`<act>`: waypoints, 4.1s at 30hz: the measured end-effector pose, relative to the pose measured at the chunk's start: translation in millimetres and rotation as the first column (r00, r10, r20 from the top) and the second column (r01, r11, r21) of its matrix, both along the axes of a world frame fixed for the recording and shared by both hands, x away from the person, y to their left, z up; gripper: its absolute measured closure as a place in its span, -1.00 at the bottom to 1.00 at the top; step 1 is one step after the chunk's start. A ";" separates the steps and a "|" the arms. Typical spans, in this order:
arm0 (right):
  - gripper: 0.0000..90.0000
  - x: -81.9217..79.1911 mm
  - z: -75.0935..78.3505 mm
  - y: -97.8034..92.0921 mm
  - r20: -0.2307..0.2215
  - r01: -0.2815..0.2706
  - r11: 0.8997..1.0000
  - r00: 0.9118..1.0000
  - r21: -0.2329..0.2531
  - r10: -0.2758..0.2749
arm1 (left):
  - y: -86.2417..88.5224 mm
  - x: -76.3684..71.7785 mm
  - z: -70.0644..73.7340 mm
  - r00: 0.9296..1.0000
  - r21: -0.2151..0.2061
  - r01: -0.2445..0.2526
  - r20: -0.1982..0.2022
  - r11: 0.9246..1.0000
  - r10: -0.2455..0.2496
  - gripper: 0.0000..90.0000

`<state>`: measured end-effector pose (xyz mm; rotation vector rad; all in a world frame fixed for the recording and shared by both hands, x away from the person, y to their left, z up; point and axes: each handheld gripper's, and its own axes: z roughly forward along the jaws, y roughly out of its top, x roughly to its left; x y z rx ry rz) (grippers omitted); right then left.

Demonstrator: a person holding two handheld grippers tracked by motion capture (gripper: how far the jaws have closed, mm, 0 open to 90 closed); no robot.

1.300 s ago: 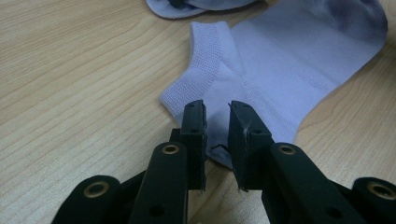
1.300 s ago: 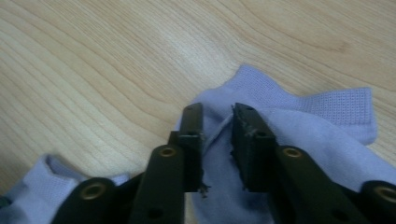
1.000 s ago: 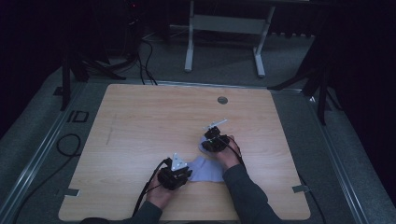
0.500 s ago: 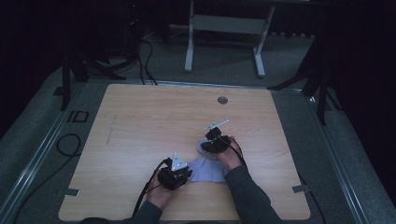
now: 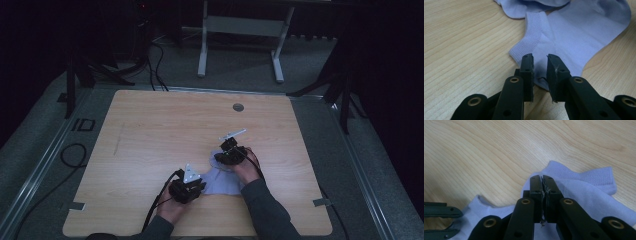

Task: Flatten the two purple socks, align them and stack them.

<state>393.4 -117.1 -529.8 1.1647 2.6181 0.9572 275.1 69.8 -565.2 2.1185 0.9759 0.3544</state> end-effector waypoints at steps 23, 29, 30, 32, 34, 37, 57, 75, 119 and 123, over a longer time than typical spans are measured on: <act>0.93 -12.2 26.3 -51.8 0.047 0.034 0.998 0.998 0.059 -0.037 | -0.8 -0.4 -0.1 1.000 -0.001 -0.003 0.002 1.000 0.003 0.67; 0.93 -13.7 23.3 -70.3 0.037 0.068 0.996 0.997 0.062 -0.070 | -0.9 -0.4 -0.1 1.000 -0.001 -0.003 0.002 1.000 0.003 0.67; 0.93 -13.9 22.2 -73.0 0.034 0.075 0.995 0.996 0.062 -0.077 | -1.0 -0.4 -0.1 1.000 -0.002 -0.004 0.002 1.000 0.004 0.67; 0.93 -14.3 20.3 -78.4 0.032 0.087 0.994 0.996 0.063 -0.089 | -0.7 -0.3 0.0 1.000 0.001 -0.002 0.001 1.000 0.002 0.67; 0.93 -15.0 19.2 -83.8 0.030 0.098 0.993 0.994 0.067 -0.101 | -0.6 -0.3 0.1 1.000 0.003 -0.001 0.001 1.000 0.001 0.67; 0.93 -16.1 18.8 -92.2 0.030 0.112 0.992 0.993 0.067 -0.114 | -0.4 -0.2 0.2 1.000 0.004 0.001 0.001 1.000 -0.001 0.67; 0.75 -24.1 3.5 -149.3 0.086 0.253 0.963 0.966 -0.091 -0.246 | -0.3 -0.2 0.0 1.000 0.000 -0.001 -0.001 1.000 0.001 0.66; 0.40 -19.7 15.8 -105.7 0.135 0.108 0.993 0.986 -0.053 -0.100 | -0.5 -0.3 -0.1 1.000 -0.002 -0.001 0.000 1.000 0.001 0.66; 0.85 9.8 -14.9 -45.9 0.068 -0.051 0.994 0.996 -0.099 0.058 | -1.7 -1.3 -0.4 1.000 -0.004 -0.005 0.004 1.000 0.005 0.63; 0.89 13.6 -16.1 -51.5 0.039 -0.035 0.998 0.999 -0.050 0.037 | -1.4 -1.1 -0.4 1.000 -0.006 -0.004 0.002 1.000 0.004 0.63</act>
